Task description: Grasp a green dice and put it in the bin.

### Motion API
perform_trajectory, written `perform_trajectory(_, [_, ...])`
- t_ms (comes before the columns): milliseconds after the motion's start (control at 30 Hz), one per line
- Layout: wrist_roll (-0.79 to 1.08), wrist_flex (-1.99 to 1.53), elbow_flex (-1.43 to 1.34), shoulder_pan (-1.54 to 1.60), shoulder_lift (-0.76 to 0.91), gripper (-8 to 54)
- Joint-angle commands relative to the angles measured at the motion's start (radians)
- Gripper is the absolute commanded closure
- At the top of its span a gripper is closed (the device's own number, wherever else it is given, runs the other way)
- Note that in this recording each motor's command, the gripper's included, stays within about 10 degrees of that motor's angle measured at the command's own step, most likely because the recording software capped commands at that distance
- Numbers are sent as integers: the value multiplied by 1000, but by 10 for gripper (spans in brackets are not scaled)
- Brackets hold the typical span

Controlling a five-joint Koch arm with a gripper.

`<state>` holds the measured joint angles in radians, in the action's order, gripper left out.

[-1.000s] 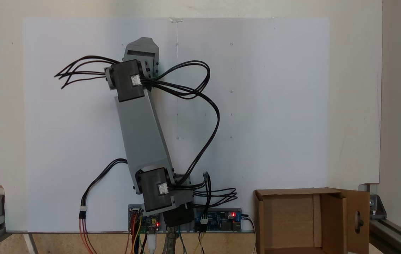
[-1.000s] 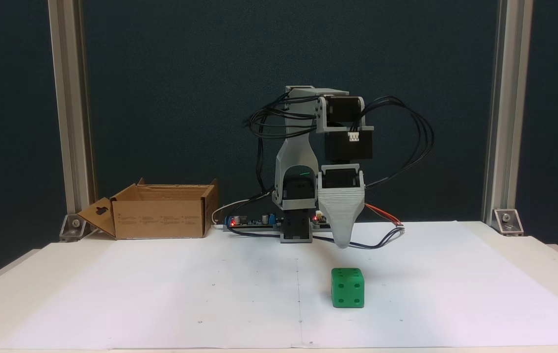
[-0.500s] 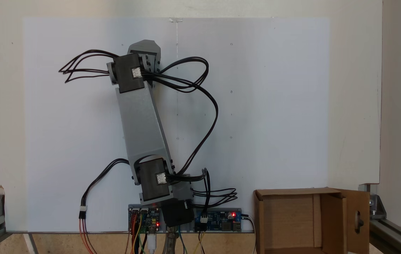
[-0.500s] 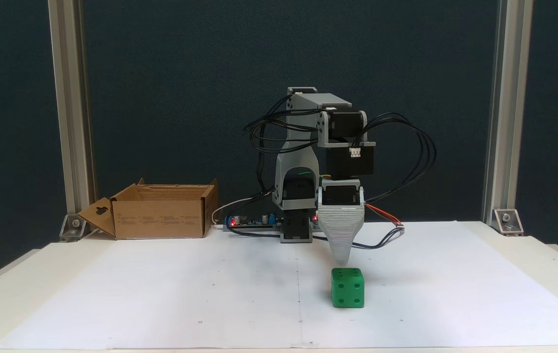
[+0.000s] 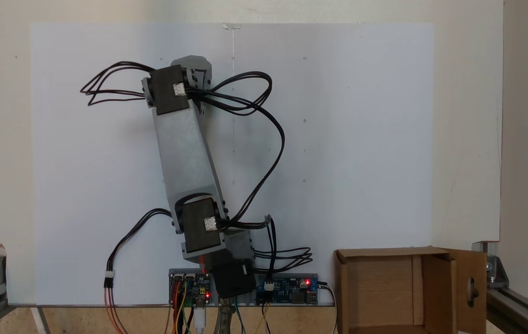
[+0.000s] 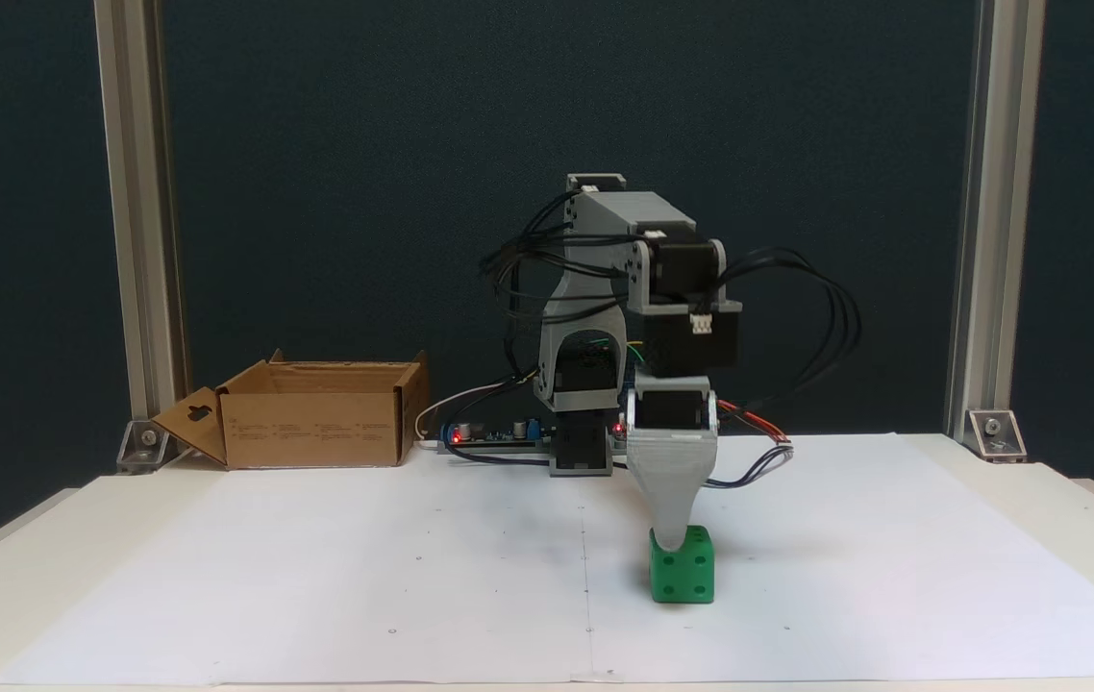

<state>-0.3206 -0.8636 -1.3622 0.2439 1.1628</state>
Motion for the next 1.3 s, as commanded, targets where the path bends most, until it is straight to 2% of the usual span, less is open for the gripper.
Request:
perform_trajectory(0, [-63,8,60,5,5,18])
perform_trajectory(1267, [-63,126,-20,21,-63,25])
